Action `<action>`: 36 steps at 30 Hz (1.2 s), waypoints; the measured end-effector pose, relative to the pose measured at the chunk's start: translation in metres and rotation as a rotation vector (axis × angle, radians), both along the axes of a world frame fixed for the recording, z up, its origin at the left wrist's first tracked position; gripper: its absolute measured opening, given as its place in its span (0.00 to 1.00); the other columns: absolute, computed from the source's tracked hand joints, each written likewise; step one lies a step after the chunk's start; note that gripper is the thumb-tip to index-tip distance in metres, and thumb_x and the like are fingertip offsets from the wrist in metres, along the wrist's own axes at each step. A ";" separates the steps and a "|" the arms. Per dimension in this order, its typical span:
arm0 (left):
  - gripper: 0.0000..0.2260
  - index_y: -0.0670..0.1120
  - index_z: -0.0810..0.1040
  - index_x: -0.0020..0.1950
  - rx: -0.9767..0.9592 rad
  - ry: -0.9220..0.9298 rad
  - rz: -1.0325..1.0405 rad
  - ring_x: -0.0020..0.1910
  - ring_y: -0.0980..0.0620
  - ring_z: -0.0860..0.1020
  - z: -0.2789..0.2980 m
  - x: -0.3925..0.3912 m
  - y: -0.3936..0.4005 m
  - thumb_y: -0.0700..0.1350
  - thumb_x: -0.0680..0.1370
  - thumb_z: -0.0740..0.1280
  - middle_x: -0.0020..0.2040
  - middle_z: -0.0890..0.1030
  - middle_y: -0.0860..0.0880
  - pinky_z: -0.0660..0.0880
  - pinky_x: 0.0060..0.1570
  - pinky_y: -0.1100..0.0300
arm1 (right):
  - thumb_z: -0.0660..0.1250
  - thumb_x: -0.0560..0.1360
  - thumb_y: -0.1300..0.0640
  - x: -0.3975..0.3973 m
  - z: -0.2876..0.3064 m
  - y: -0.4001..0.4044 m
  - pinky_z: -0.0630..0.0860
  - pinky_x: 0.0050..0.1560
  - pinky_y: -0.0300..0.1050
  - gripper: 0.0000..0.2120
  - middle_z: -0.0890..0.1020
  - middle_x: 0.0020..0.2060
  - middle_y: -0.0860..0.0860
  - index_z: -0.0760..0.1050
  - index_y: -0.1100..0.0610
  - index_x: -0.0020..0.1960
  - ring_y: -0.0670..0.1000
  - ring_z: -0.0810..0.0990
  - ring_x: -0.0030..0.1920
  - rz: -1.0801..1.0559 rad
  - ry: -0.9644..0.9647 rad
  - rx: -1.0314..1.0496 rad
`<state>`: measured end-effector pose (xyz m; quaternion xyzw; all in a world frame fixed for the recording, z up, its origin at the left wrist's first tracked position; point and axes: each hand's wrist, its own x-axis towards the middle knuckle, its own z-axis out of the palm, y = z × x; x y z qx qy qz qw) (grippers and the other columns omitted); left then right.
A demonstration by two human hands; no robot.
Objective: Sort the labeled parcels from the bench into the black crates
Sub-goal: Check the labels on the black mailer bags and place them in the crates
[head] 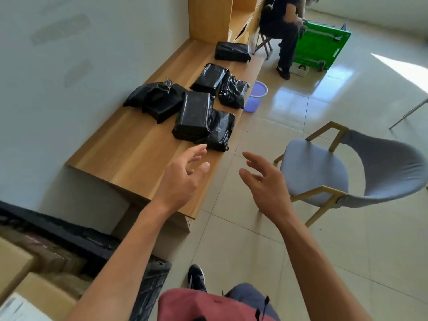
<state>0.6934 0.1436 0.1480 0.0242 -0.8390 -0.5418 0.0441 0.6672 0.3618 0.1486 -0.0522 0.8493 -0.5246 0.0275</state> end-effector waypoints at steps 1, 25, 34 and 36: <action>0.20 0.52 0.72 0.77 0.001 -0.004 -0.003 0.68 0.61 0.75 0.000 -0.008 -0.001 0.47 0.84 0.67 0.69 0.78 0.57 0.76 0.65 0.59 | 0.70 0.81 0.54 -0.008 -0.001 0.000 0.78 0.66 0.45 0.21 0.78 0.65 0.39 0.75 0.44 0.73 0.39 0.76 0.67 -0.003 -0.004 -0.006; 0.22 0.54 0.70 0.77 -0.046 -0.187 0.334 0.70 0.61 0.73 -0.034 -0.176 0.028 0.45 0.84 0.67 0.70 0.77 0.57 0.74 0.68 0.56 | 0.69 0.82 0.54 -0.235 -0.058 0.011 0.75 0.71 0.52 0.21 0.78 0.69 0.44 0.74 0.47 0.75 0.44 0.75 0.69 0.298 -0.226 0.019; 0.25 0.54 0.66 0.80 -0.054 -0.303 0.439 0.73 0.61 0.69 -0.070 -0.219 -0.007 0.45 0.83 0.67 0.74 0.73 0.56 0.70 0.74 0.49 | 0.68 0.83 0.55 -0.295 -0.092 -0.040 0.69 0.64 0.39 0.25 0.76 0.73 0.45 0.69 0.50 0.79 0.46 0.74 0.71 0.383 -0.306 0.092; 0.26 0.53 0.66 0.81 -0.053 -0.325 0.441 0.74 0.60 0.67 -0.078 -0.232 -0.016 0.45 0.83 0.67 0.76 0.72 0.55 0.67 0.75 0.50 | 0.68 0.83 0.55 -0.304 -0.100 -0.051 0.71 0.66 0.41 0.27 0.75 0.74 0.46 0.67 0.50 0.80 0.47 0.74 0.72 0.384 -0.336 0.091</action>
